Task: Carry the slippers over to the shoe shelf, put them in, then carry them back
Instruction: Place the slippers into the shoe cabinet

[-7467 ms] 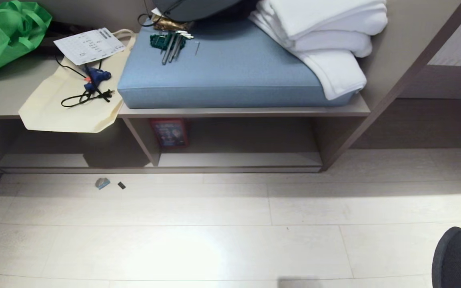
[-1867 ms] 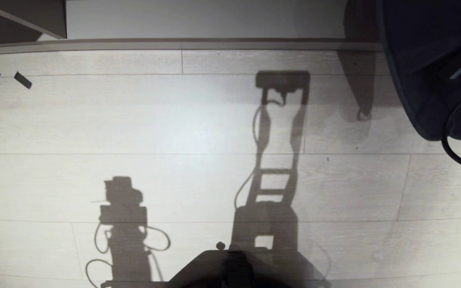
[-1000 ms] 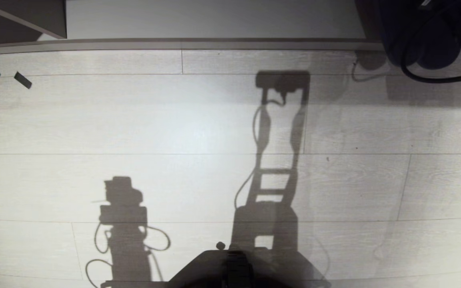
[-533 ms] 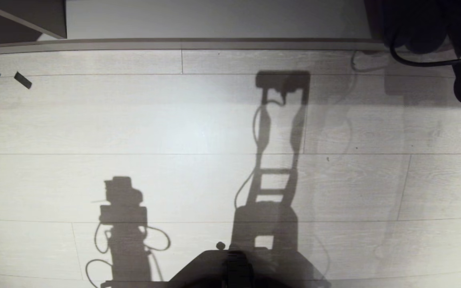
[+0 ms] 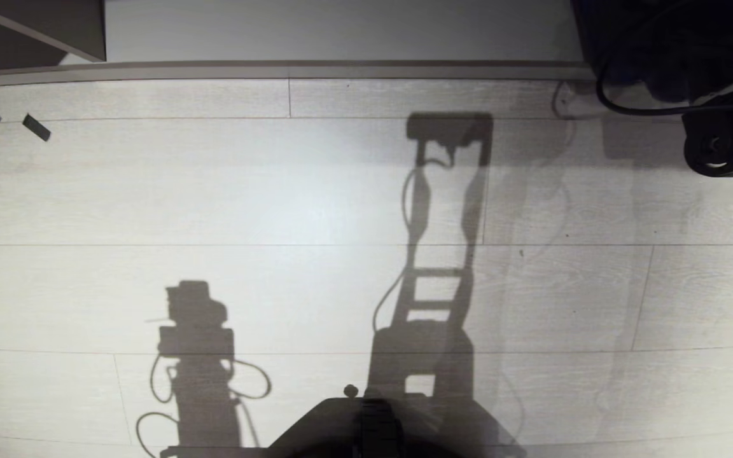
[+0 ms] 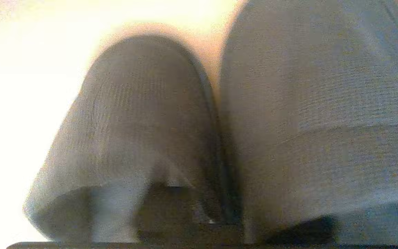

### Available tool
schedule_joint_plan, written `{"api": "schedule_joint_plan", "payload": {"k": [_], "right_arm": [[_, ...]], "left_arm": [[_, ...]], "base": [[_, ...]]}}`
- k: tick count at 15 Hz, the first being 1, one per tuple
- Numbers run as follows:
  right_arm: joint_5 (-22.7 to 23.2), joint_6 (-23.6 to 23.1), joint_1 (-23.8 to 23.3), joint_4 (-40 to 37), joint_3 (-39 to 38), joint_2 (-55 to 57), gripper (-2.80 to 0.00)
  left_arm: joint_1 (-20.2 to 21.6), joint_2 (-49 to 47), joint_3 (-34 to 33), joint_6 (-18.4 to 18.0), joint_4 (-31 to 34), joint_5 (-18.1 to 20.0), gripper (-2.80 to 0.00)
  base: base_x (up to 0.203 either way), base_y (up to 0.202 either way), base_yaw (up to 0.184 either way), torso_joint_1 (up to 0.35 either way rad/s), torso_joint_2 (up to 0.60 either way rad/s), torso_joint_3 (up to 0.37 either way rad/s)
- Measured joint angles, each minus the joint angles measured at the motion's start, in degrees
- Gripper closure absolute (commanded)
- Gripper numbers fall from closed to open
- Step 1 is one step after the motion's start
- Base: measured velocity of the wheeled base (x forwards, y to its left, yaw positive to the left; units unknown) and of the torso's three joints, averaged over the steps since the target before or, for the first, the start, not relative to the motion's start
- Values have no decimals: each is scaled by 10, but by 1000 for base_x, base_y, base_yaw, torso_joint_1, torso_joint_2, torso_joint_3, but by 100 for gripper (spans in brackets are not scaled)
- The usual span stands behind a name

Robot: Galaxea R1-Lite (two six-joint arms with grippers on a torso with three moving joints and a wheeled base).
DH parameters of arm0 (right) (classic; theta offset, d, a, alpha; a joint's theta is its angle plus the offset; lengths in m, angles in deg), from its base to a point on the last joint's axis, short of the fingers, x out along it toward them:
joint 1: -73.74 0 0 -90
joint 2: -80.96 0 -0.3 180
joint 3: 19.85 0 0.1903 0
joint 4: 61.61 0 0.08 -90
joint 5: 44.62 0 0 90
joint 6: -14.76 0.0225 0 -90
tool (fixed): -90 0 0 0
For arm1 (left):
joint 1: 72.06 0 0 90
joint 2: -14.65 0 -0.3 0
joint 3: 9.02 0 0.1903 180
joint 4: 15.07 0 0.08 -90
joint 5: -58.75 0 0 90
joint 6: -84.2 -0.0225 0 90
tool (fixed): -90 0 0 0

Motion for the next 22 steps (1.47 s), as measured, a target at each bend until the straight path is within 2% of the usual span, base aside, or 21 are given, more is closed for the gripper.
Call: {"api": "schedule_joint_plan", "payload": {"k": [8,11,18,22], "right_arm": [[-5,-6,0,0,-1,4,-280],[-1,-33,0,-5,-10,-3,-280],[14,-69,6,-1,-90,-52,-280],[19,-88,6,10,-175,-101,-280]], "left_arm": [[0,0,0,0,0,0,0],[0,0,0,0,0,0,0],[0,0,0,0,0,0,0],[0,0,0,0,0,0,0]], "base": [[0,0,0,0,0,0],[0,0,0,0,0,0],[0,0,0,0,0,0],[0,0,0,0,0,0]]}}
